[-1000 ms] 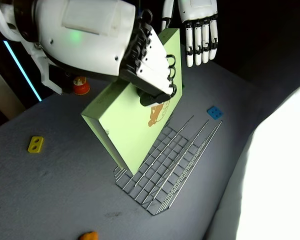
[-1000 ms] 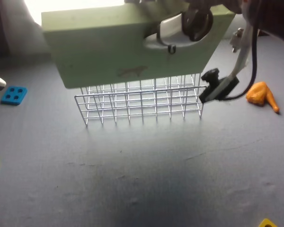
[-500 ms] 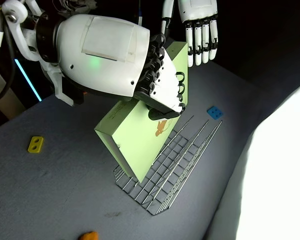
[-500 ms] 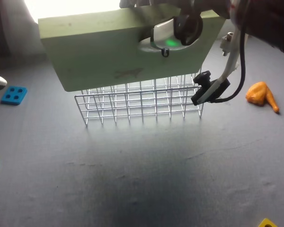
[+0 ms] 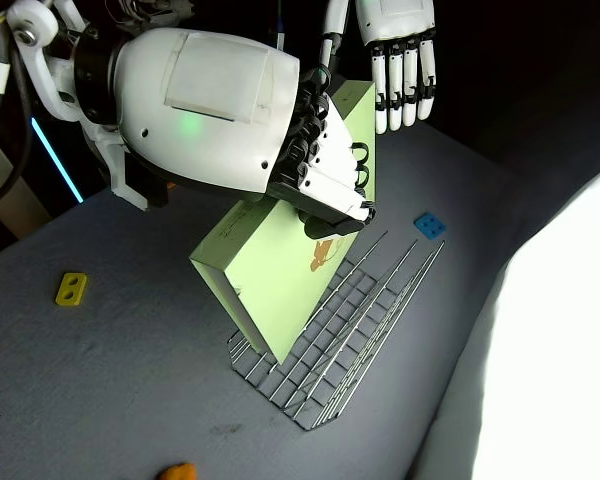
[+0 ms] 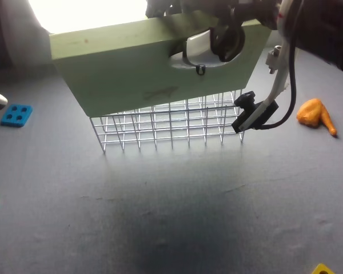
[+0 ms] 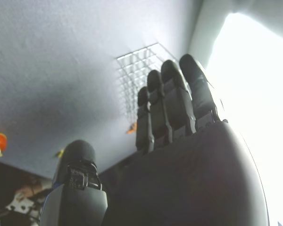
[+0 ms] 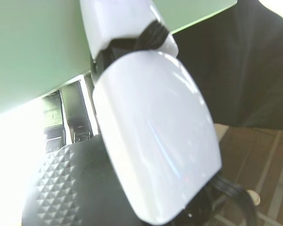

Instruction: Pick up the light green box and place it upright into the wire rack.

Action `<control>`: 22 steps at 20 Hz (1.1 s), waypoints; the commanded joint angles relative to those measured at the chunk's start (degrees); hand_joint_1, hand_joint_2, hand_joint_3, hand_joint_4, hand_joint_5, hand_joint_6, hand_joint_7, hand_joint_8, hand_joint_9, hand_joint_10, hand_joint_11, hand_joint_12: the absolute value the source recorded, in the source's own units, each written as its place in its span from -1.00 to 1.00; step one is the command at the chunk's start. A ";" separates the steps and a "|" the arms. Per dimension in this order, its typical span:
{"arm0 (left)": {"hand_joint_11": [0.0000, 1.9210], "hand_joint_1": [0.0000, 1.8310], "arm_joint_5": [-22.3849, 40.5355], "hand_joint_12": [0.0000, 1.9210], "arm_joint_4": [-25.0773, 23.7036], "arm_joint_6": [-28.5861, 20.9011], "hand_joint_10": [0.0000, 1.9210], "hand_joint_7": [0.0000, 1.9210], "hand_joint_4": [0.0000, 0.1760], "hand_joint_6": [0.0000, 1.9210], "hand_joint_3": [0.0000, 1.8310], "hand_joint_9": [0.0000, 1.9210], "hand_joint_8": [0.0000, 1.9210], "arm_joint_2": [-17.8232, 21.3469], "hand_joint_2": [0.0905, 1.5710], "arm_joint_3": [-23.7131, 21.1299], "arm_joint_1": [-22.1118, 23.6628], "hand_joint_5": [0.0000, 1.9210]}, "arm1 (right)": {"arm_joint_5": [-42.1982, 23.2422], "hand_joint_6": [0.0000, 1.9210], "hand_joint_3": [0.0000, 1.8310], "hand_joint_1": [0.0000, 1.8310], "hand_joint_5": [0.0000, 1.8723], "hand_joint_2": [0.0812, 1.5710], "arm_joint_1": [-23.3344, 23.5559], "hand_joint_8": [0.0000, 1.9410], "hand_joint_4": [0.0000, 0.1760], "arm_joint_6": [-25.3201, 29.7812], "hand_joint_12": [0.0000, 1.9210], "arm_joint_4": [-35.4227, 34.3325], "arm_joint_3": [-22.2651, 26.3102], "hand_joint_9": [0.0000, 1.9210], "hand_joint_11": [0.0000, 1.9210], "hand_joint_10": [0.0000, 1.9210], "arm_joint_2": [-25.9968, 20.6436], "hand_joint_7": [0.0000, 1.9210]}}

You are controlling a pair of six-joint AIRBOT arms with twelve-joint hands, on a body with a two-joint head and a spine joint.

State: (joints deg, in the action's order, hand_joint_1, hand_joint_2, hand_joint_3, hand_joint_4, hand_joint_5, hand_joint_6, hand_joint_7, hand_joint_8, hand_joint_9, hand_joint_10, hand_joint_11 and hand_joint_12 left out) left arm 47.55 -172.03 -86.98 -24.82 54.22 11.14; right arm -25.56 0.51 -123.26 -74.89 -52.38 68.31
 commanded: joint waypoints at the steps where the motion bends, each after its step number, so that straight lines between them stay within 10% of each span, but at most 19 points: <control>1: -1.00 -0.95 -4.81 -0.37 -0.55 0.25 -0.99 -0.65 -1.00 -1.00 -1.00 -0.69 -0.99 -0.17 0.59 -0.06 0.45 -0.74 | -2.15 -0.17 -1.00 0.36 0.09 0.40 0.71 0.32 -1.00 0.28 0.88 2.84 0.15 -0.26 -0.53 0.46 -0.18 -0.04; 22: -1.00 -0.86 -4.81 -0.44 -0.55 0.25 -0.99 -0.71 -1.00 -0.99 -1.00 -0.73 -0.99 -0.16 0.60 -0.06 0.32 -0.74 | -4.68 -0.25 -1.00 0.36 0.15 0.39 3.46 0.31 -1.00 -3.58 0.84 -6.64 1.60 -0.22 -0.49 0.43 -0.62 -0.04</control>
State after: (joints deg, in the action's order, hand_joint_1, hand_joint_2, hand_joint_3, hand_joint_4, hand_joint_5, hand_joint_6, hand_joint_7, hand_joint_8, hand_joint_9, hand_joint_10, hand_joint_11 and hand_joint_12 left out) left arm 47.55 -172.03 -86.98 -24.82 54.22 11.14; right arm -28.71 3.38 -127.15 -84.12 -50.76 68.07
